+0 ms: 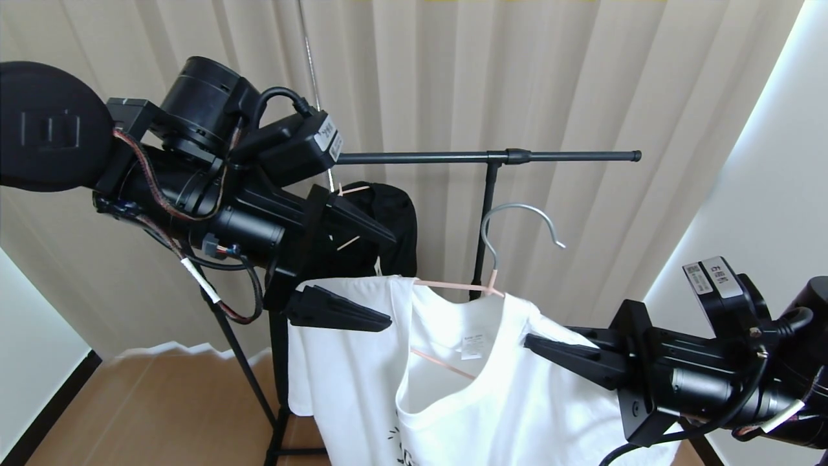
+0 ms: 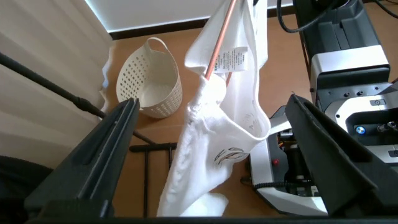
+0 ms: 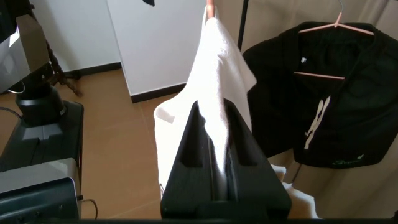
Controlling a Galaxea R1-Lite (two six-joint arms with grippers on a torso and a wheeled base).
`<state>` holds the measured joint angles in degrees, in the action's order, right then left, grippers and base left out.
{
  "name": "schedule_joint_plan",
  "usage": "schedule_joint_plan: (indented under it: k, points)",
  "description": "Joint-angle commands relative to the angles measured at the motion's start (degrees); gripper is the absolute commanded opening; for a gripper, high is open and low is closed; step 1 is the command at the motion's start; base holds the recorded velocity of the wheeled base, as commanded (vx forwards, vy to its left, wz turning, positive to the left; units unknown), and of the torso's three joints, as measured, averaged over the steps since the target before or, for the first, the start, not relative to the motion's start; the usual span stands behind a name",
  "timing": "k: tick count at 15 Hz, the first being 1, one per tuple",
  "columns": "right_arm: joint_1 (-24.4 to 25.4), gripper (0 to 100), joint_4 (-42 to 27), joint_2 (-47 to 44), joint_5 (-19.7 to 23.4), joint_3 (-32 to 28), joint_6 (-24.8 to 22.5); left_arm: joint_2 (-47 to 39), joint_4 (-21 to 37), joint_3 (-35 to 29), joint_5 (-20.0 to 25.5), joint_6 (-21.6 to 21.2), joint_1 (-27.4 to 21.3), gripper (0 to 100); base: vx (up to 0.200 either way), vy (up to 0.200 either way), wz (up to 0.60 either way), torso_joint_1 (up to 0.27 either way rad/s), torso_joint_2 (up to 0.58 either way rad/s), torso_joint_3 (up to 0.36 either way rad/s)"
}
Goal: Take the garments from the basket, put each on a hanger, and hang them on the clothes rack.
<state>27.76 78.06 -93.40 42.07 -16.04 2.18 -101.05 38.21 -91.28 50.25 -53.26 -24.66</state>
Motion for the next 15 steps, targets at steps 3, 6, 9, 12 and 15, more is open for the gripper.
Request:
schedule_joint_plan:
  k: [3, 6, 9, 12, 15]
  points:
    - [0.1, 0, 0.1, 0.3, 0.0, 0.0, 0.0, -1.6, 0.3, -0.5, 0.0, -0.4, -1.3, 100, 0.0, 0.0, 0.0, 0.0, 0.0, 0.0]
    - [0.7, 0, 0.1, 0.6, 0.0, 0.0, 0.0, -2.8, 0.2, -0.6, -0.1, -0.4, -1.8, 100, 0.0, 0.0, 0.0, 0.0, 0.0, 0.0]
    - [1.7, 0, 0.1, 0.8, -0.1, 0.0, 0.0, -4.4, 0.2, -1.2, -0.2, -0.4, -2.7, 100, 0.0, 0.0, 0.0, 0.0, 0.0, 0.0]
    - [3.3, 0, 0.1, 1.6, -0.1, 0.4, 0.0, -5.6, 0.2, -2.1, -0.2, -0.5, -3.1, 100, 0.0, 0.0, 0.0, 0.0, 0.0, 0.0]
    - [3.8, 0, 0.1, 2.5, -0.1, 0.9, -0.1, -5.8, 0.2, -2.0, -0.2, -0.5, -3.5, 100, 0.0, 0.0, 0.0, 0.0, 0.0, 0.0]
